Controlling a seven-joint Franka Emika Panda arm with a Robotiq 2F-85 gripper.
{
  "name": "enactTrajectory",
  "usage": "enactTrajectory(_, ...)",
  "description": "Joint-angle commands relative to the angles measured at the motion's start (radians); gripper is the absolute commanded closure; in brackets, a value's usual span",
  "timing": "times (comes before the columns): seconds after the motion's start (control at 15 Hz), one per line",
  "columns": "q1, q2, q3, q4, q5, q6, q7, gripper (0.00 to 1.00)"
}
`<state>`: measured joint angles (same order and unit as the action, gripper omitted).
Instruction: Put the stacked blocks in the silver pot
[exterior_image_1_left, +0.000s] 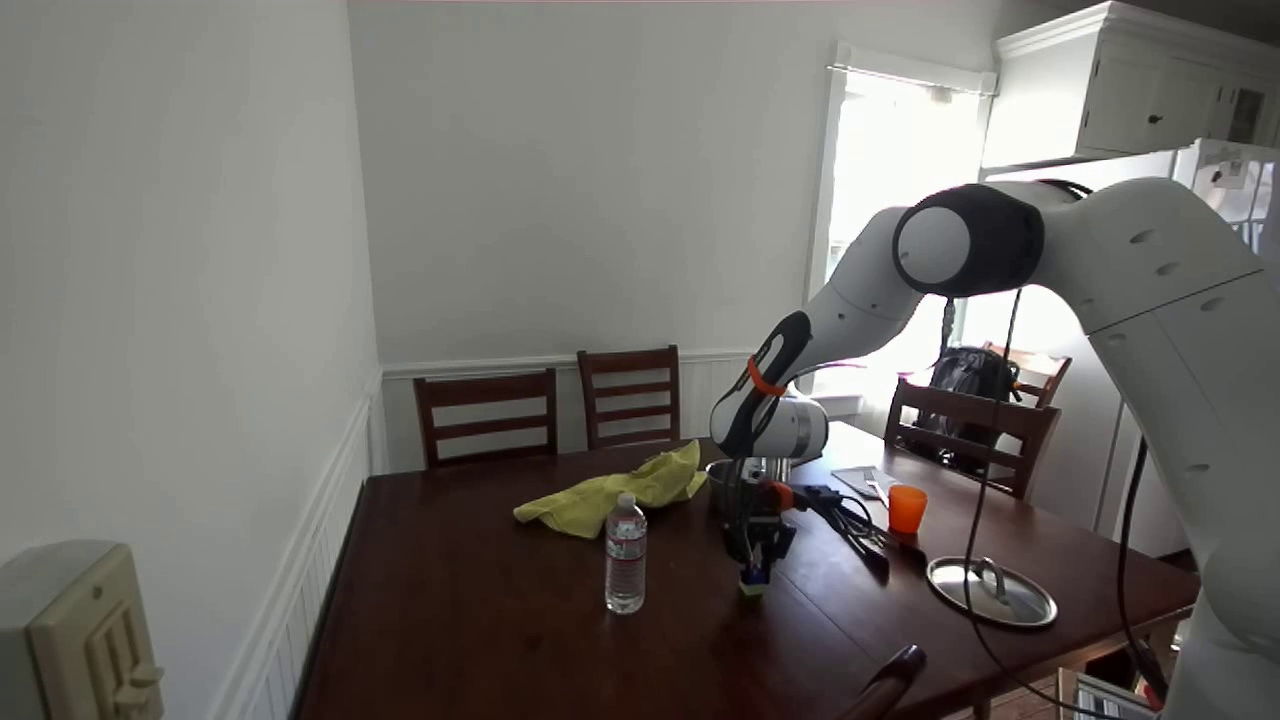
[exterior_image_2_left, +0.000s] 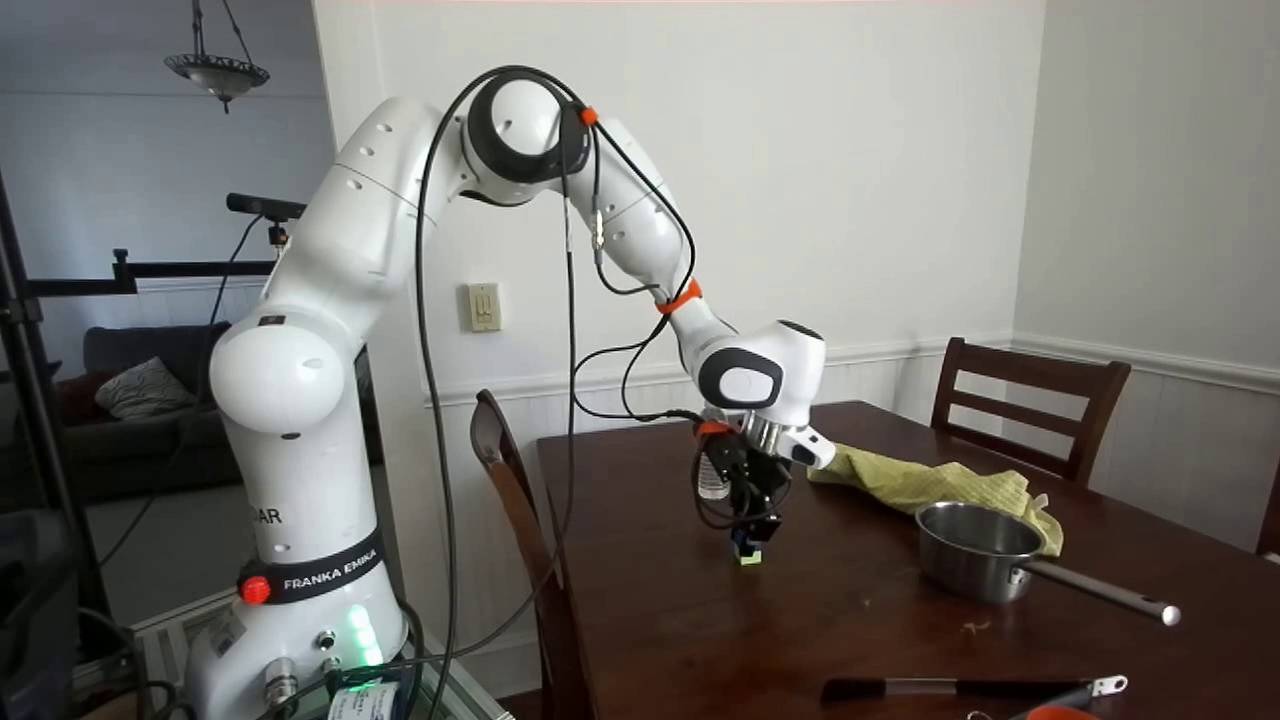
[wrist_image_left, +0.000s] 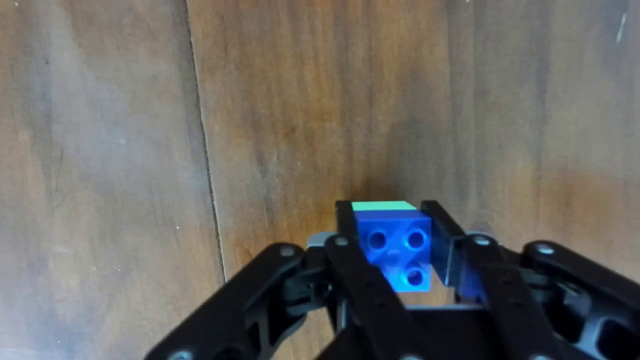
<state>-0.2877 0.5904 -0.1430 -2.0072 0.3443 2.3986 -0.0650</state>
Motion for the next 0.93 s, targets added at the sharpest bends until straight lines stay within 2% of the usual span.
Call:
enactTrajectory(0.0, -0.012, -0.005, 0.006, -0.019, -0.016, 0.038, 0.002, 0.87)
enactTrajectory(0.07, -0.007, -0.012, 0.002, -0.022, -0.024, 0.046, 0.003, 0.86)
enactTrajectory(0.2, 0.005, -0.077, -0.005, -0.067, -0.032, 0.169, -0.014, 0.87)
enactTrajectory(0.33, -0.007, -0.124, 0.001, -0.067, -0.03, 0.24, -0.023, 0.87)
enactTrajectory(0.47, -0.042, -0.167, 0.027, -0.045, 0.02, 0.3, -0.028, 0.86)
enactTrajectory(0.53, -0.019, -0.094, 0.016, -0.012, -0.017, 0.259, 0.004, 0.63)
enactTrajectory(0.67, -0.028, -0.142, 0.016, -0.012, -0.011, 0.273, 0.0, 0.63)
enactTrajectory(0.73, -0.031, -0.154, 0.016, -0.014, -0.01, 0.273, 0.0, 0.88)
enactTrajectory(0.8, -0.056, -0.132, 0.027, 0.024, 0.036, 0.325, -0.002, 0.88)
enactTrajectory(0.87, -0.076, -0.131, 0.037, 0.043, 0.058, 0.329, -0.014, 0.88)
